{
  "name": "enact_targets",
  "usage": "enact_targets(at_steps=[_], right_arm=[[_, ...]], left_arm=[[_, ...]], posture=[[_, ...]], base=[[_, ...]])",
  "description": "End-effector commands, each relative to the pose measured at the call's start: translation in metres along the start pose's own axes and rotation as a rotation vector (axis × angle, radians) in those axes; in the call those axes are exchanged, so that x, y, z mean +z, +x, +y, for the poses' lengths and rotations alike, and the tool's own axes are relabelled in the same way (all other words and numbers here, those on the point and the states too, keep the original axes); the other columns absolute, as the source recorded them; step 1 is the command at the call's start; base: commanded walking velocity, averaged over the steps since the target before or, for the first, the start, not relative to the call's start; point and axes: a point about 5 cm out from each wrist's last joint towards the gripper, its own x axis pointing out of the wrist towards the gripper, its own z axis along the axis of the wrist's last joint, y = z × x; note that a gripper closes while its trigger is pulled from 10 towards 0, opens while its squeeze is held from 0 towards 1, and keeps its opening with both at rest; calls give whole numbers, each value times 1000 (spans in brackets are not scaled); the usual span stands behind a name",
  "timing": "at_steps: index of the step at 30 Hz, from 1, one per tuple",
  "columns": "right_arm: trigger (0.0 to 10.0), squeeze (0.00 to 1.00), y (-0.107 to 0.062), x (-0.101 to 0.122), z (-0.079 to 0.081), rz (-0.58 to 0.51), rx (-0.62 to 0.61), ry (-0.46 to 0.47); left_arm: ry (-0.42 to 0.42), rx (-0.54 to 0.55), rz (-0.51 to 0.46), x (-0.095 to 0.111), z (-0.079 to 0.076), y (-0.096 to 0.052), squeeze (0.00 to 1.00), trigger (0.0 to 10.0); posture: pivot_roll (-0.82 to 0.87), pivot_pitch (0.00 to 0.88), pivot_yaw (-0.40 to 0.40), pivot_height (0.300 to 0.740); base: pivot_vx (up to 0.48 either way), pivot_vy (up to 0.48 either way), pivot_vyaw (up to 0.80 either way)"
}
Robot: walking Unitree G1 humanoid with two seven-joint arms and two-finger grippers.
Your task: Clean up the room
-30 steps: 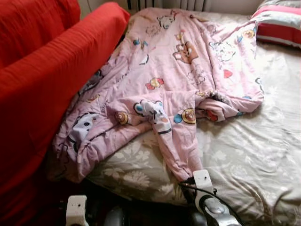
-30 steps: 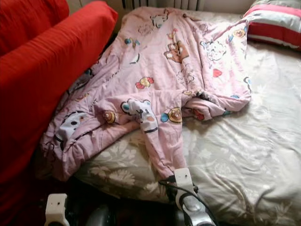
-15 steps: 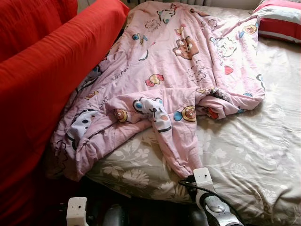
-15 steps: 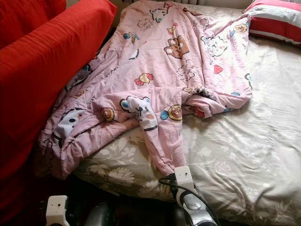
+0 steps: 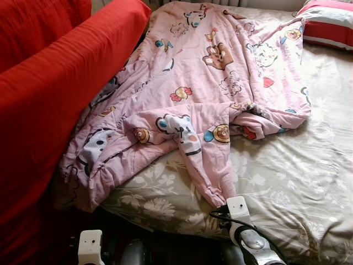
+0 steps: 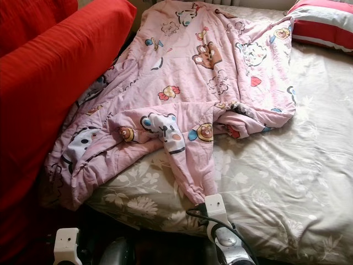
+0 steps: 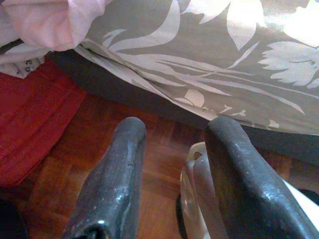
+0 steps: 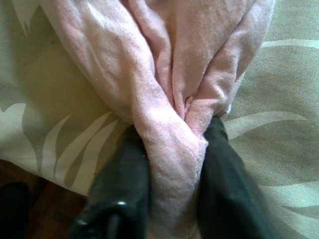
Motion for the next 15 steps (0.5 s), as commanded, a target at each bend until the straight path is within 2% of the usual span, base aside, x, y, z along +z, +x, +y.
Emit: enact_targets(at_steps=[1,12,13,14,15], right_arm=[[0,0,-3,-15,6,57,19,2],[0,0,-3,-15,5,55,16,2],[0,0,-3,1,-8,-83,-39,89],[0,0,-8,21,-28,-259,-119,187],[0,0,-9,25,-32,-296,-136,204]], left_arm=[[-9,17,53,-14,4,-8,0,10000],[-8,15,56,-14,3,-8,0,10000],[-6,13,82,-12,2,0,0,10000],[-3,10,114,-10,1,10,0,10000],[-3,10,120,-10,0,11,0,10000]], posture=[[79,342,26,610],[78,338,27,610],[23,199,34,610],[23,199,34,610],[21,193,34,610]], base=[[0,0,0],[0,0,0],[0,0,0],[0,0,0],[0,0,0]])
